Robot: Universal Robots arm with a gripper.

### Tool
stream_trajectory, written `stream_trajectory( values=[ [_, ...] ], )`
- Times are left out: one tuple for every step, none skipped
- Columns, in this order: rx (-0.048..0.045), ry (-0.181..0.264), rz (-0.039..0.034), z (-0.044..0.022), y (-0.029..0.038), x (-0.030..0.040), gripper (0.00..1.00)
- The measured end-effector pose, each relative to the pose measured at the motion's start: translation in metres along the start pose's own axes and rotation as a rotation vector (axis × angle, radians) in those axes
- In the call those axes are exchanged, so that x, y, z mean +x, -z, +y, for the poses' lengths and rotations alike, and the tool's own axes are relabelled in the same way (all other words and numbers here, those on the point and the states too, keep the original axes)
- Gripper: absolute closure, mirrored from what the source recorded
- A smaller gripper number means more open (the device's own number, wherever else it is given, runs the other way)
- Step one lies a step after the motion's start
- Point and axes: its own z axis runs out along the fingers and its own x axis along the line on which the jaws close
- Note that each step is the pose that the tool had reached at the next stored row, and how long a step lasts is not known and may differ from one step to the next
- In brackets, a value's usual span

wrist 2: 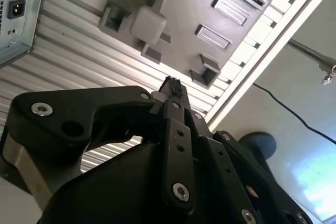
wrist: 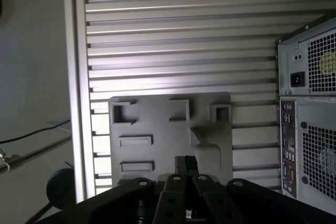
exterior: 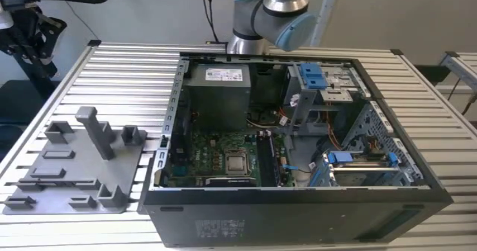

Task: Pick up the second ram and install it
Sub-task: 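Reach for the second ram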

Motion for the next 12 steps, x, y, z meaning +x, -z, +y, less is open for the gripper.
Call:
stream_trajectory(
  values=[
    [0.0, 0.0, 0.0, -0.0005, 0.0, 0.0027, 0.89],
    [0.0001, 0.0, 0.0001, -0.0009, 0.0, 0.0056, 0.89],
    [0.0001, 0.0, 0.0002, -0.0014, 0.0, 0.0085, 0.89],
    [0.0001, 0.0, 0.0, -0.0018, -0.0002, 0.0111, 0.89],
    [0.0001, 0.0, 0.0001, -0.0022, -0.0002, 0.0136, 0.89],
    [0.0001, 0.0, 0.0001, -0.0024, -0.0003, 0.0156, 0.89],
    [0.0001, 0.0, 0.0001, -0.0025, -0.0003, 0.0168, 0.89],
    [0.0, 0.0, 0.0, -0.0026, -0.0004, 0.0172, 0.89],
    [0.0, 0.0, 0.0, -0.0026, -0.0004, 0.0172, 0.89],
    [0.0, 0.0, 0.0, -0.0026, -0.0004, 0.0173, 0.89],
    [0.0001, 0.0, 0.0001, -0.0026, -0.0004, 0.0173, 0.89],
    [0.0001, 0.0, 0.0001, -0.0026, -0.0004, 0.0174, 0.89]
  ],
)
